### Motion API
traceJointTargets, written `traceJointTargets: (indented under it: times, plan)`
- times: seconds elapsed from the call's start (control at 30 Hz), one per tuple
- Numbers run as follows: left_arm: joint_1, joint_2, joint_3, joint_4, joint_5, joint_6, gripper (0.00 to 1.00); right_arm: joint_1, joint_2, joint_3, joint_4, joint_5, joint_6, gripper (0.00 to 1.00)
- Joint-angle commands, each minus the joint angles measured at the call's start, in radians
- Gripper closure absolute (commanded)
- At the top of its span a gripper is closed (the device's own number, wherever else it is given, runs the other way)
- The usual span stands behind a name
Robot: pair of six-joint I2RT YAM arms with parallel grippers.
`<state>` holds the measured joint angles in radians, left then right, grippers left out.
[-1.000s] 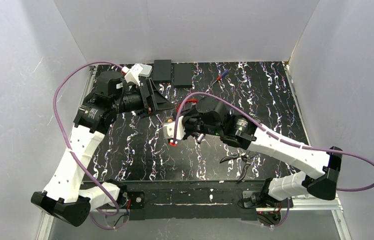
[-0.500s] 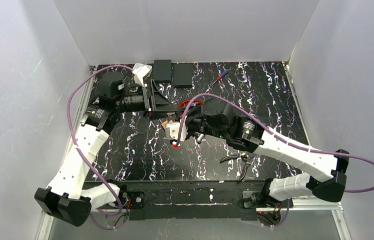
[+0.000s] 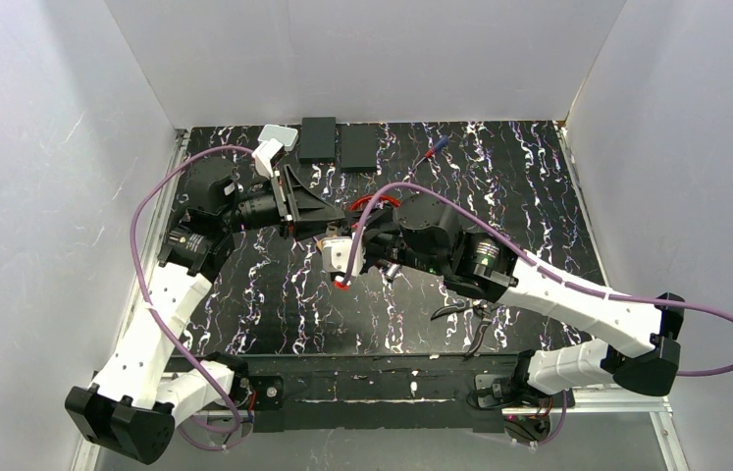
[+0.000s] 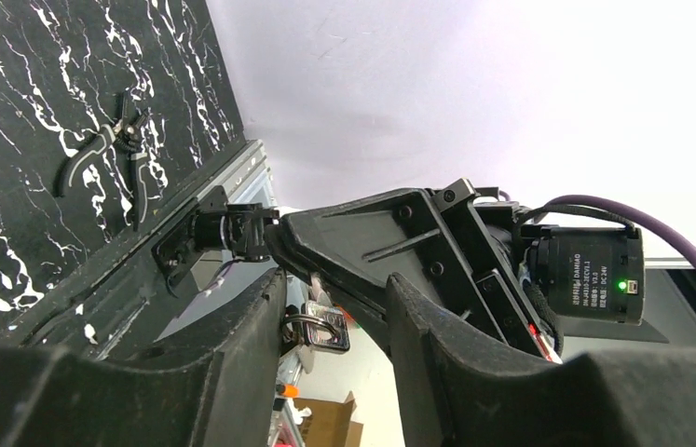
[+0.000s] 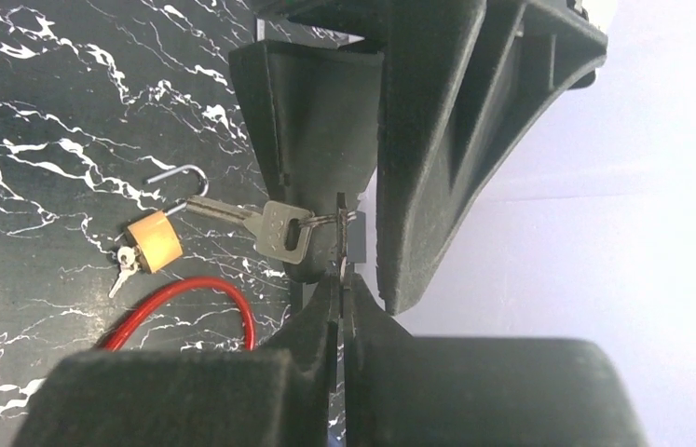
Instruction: Unlock with the key
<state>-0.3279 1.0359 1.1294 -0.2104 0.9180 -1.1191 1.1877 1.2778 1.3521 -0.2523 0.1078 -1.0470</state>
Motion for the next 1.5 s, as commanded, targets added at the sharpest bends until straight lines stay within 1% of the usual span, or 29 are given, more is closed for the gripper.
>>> traceJointTargets:
  times: [0.0, 0.37, 0.53, 0.67, 0.8, 0.87, 0.93, 1.0, 1.23, 1.4, 1.47]
  plan:
    - [-0.004, -0.038, -0.012, 0.064, 0.038, -0.052, 0.60, -0.002, -0.023, 0.034, 0.074, 0.053, 0.021, 0.99]
    - [-0.004, -0.056, -0.010, 0.019, 0.040, -0.061, 0.61, -0.002, -0.032, 0.010, 0.077, 0.084, 0.006, 0.99]
    - [-0.005, -0.066, -0.011, 0.001, 0.027, -0.056, 0.65, -0.002, -0.033, 0.006, 0.065, 0.082, 0.005, 0.99]
    - [-0.005, -0.071, -0.010, -0.008, 0.012, -0.056, 0.70, -0.002, -0.036, 0.005, 0.054, 0.077, 0.004, 0.99]
    - [-0.004, -0.074, -0.009, -0.026, -0.010, -0.056, 0.73, -0.002, -0.043, -0.001, 0.051, 0.075, 0.008, 0.99]
    - [-0.004, -0.077, -0.012, -0.035, -0.031, -0.061, 0.73, -0.002, -0.047, -0.001, 0.050, 0.076, 0.008, 0.99]
    - [-0.004, -0.081, -0.013, -0.041, -0.054, -0.071, 0.68, -0.002, -0.050, -0.002, 0.052, 0.080, 0.010, 0.99]
    - [-0.004, -0.084, -0.016, -0.040, -0.076, -0.088, 0.66, -0.001, -0.052, -0.006, 0.054, 0.081, 0.011, 0.99]
    - [-0.004, -0.086, -0.012, -0.032, -0.101, -0.123, 0.71, 0.007, -0.046, -0.009, 0.054, 0.079, 0.014, 0.99]
    - [-0.004, -0.083, -0.016, -0.030, -0.107, -0.131, 0.72, 0.011, -0.037, -0.009, 0.064, 0.079, 0.008, 0.99]
    - [-0.004, -0.083, -0.013, -0.030, -0.114, -0.130, 0.74, 0.012, -0.034, -0.006, 0.064, 0.078, 0.008, 0.99]
